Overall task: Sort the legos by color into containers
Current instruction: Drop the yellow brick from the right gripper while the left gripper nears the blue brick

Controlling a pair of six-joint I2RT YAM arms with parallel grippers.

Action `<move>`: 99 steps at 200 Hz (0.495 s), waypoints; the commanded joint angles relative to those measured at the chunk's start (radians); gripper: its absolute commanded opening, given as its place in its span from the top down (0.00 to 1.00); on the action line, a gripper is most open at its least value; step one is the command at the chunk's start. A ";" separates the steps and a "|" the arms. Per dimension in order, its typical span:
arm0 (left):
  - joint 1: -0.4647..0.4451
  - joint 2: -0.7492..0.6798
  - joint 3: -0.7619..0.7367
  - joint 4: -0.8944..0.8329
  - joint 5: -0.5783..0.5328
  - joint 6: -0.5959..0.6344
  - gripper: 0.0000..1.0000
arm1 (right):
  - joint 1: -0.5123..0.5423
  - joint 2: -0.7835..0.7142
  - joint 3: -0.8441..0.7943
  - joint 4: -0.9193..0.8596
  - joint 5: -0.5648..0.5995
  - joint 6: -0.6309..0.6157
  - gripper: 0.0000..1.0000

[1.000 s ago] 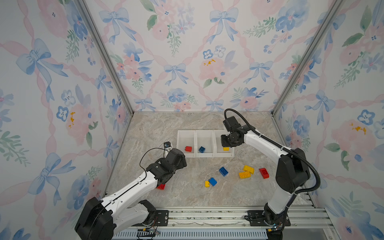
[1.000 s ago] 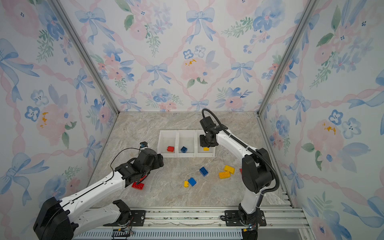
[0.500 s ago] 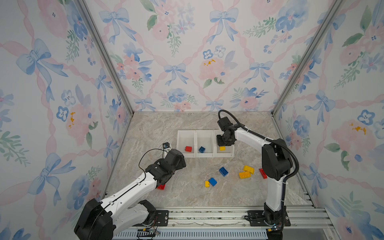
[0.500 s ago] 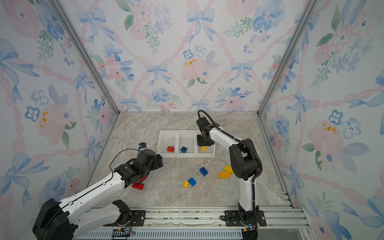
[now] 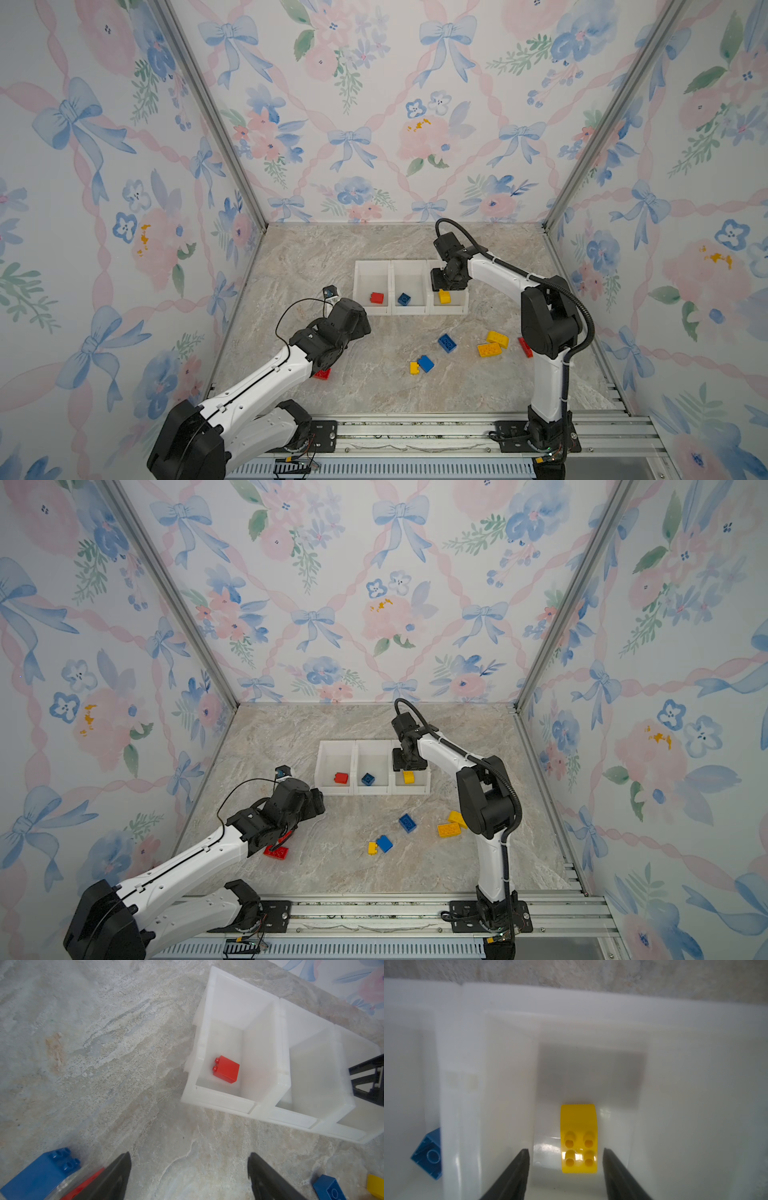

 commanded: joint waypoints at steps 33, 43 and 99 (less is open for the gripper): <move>0.023 -0.002 -0.012 -0.021 -0.016 -0.027 0.10 | 0.009 -0.109 -0.043 -0.028 -0.008 0.005 0.37; 0.030 0.005 -0.003 -0.043 -0.023 -0.033 0.10 | 0.014 -0.130 -0.059 -0.031 -0.008 0.007 0.35; 0.106 0.042 0.047 -0.152 -0.036 -0.018 0.11 | 0.044 -0.276 -0.156 -0.061 -0.014 0.035 0.24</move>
